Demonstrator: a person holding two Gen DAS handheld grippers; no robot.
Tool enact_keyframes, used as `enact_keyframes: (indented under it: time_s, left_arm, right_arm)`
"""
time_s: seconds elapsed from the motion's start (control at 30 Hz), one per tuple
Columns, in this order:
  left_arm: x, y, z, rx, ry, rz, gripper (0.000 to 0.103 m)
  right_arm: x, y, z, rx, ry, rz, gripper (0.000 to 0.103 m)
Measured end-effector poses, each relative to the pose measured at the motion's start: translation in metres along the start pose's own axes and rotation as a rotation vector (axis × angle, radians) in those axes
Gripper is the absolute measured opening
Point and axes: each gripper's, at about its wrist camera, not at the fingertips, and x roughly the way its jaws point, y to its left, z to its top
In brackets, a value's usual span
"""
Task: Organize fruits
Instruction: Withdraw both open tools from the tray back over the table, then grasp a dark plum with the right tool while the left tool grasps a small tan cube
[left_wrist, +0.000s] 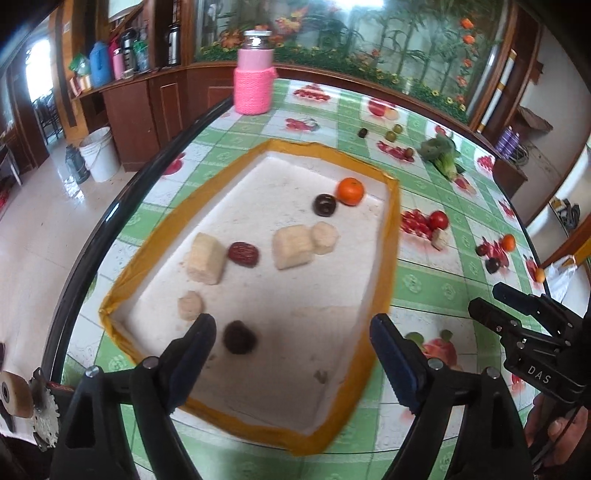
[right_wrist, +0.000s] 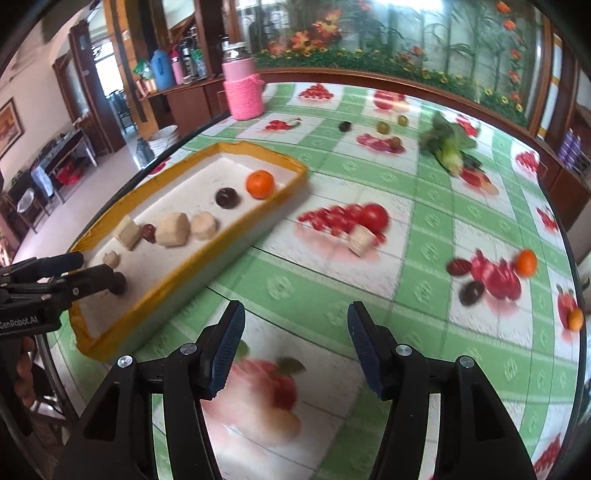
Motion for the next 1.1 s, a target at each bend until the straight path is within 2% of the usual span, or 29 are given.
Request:
enact_keyframes:
  time_s: [0.2,0.43,0.57,0.83,0.87,0.97,1.1]
  left_arm:
    - [0.001,-0.046,-0.002,0.113,0.014,-0.014,0.090]
    - [0.010,-0.093,-0.010,0.216,0.058,-0.029,0.091]
    - [0.016,-0.115,-0.011,0.261,0.073,-0.023,0.091]
    - [0.032,-0.147,0.000,0.301,0.089,0.002,0.091]
    - [0.035,-0.151,0.002,0.304,0.089,0.004,0.091]
    - [0.044,-0.160,0.009,0.302,0.095,0.011,0.091]
    - [0.060,-0.169,0.019,0.281,0.102,-0.007,0.091]
  right_arm:
    - [-0.010,-0.056,-0.023,0.132,0.009,-0.043,0.057]
    - [-0.010,-0.128,-0.030,0.285,0.007,-0.074,0.058]
    - [0.003,-0.151,-0.020,0.295,0.010,-0.074,0.058]
    - [0.035,-0.159,0.003,0.240,-0.002,0.005,0.058]
    - [0.039,-0.160,0.005,0.231,-0.003,0.009,0.056]
    - [0.044,-0.157,0.006,0.184,-0.011,-0.014,0.028]
    - [0.040,-0.160,0.004,0.162,-0.038,-0.006,0.026]
